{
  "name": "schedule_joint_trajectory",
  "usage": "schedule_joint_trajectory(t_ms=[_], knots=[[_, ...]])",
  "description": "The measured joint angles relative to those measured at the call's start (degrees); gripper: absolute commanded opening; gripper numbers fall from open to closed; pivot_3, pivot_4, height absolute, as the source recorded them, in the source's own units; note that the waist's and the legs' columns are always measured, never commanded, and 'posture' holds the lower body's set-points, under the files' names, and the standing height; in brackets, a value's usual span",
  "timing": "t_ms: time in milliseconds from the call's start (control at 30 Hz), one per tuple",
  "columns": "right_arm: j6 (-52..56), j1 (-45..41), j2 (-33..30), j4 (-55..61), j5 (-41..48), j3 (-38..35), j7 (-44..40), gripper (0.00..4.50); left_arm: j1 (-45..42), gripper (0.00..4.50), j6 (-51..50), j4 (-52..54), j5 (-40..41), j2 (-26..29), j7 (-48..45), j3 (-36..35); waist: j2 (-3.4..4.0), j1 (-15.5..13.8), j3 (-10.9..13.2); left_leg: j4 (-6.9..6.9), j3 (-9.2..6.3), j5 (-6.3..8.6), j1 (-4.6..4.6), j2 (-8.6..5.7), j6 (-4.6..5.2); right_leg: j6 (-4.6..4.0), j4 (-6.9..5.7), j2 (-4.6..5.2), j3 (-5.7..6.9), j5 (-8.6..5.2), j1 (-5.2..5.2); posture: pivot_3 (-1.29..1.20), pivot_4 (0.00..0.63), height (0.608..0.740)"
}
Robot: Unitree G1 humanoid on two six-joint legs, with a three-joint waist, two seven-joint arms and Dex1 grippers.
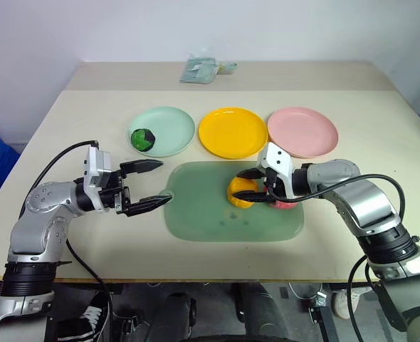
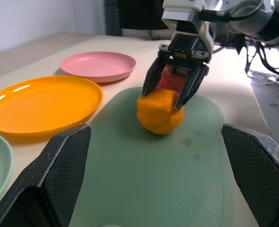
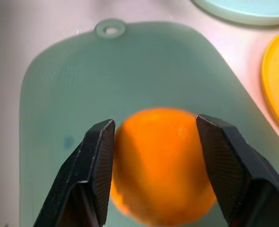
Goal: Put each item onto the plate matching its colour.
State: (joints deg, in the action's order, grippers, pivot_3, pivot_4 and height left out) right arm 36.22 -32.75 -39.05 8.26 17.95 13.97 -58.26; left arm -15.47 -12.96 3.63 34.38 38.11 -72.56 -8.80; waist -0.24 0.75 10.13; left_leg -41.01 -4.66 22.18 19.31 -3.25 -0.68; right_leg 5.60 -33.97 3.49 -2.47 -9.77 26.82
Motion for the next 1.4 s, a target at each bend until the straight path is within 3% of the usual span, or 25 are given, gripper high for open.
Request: schedule_joint_trajectory(t_ms=[333,467,633,800,933,1100,1400], knots=[[6.1,-1.9,0.1,1.4,8.8,-8.6,-1.1,2.71,-0.7,4.50,0.2,-0.1,0.1,-0.6,1.2,-0.1,0.02,0.0,0.0,0.01,-0.01,0.00,0.03,-0.01,0.01,0.00,0.03,0.02,0.01,0.00,0.02,0.00,0.150,0.740],[9.5,-4.0,-2.8,1.9,9.1,-8.5,-0.7,4.45,-1.1,4.50,0.7,-0.2,0.0,-0.6,1.1,-0.1,0.03,0.0,0.0,0.01,0.00,0.01,0.03,-0.01,0.02,0.00,0.02,0.02,0.01,0.00,0.01,0.00,0.150,0.740],[16.0,-11.1,-4.1,6.6,4.1,-2.2,4.4,4.45,-2.8,4.50,0.8,-0.7,0.0,-1.7,1.5,0.8,0.07,0.0,0.0,0.05,0.00,-0.06,0.09,0.02,-0.12,0.00,-0.02,0.00,0.02,0.00,0.15,0.00,0.150,0.740],[25.5,-16.7,-6.8,11.4,8.2,1.9,-0.3,4.45,-2.8,4.50,0.9,-1.3,-0.2,-2.3,1.7,1.3,0.07,0.0,0.0,0.04,0.02,-0.14,0.15,-0.02,-0.26,0.00,0.04,0.05,0.01,0.00,0.15,0.00,0.150,0.740],[28.7,-20.7,-11.3,11.8,5.5,9.3,-2.2,4.45,-2.7,4.50,1.0,-1.3,-0.5,-2.3,1.9,1.3,0.04,-0.1,0.0,0.04,-0.02,-0.11,0.14,-0.02,-0.21,-0.01,0.10,0.05,0.08,0.00,0.10,0.00,0.150,0.740],[30.4,-20.7,-9.4,9.8,2.9,14.3,-0.5,4.45,-2.1,4.50,1.0,-1.3,-0.7,-2.3,2.2,1.3,0.04,0.1,0.0,0.05,0.00,-0.14,0.15,-0.01,-0.27,0.00,0.05,0.05,0.05,0.00,0.15,0.00,0.150,0.740],[32.3,-21.0,-6.7,6.4,0.8,16.4,1.7,4.45,-1.0,4.50,1.1,-1.2,-0.7,-2.3,2.5,1.3,0.05,0.0,0.0,0.05,-0.02,-0.14,0.17,-0.01,-0.27,0.00,0.06,0.05,0.06,0.00,0.17,0.00,0.150,0.740]])
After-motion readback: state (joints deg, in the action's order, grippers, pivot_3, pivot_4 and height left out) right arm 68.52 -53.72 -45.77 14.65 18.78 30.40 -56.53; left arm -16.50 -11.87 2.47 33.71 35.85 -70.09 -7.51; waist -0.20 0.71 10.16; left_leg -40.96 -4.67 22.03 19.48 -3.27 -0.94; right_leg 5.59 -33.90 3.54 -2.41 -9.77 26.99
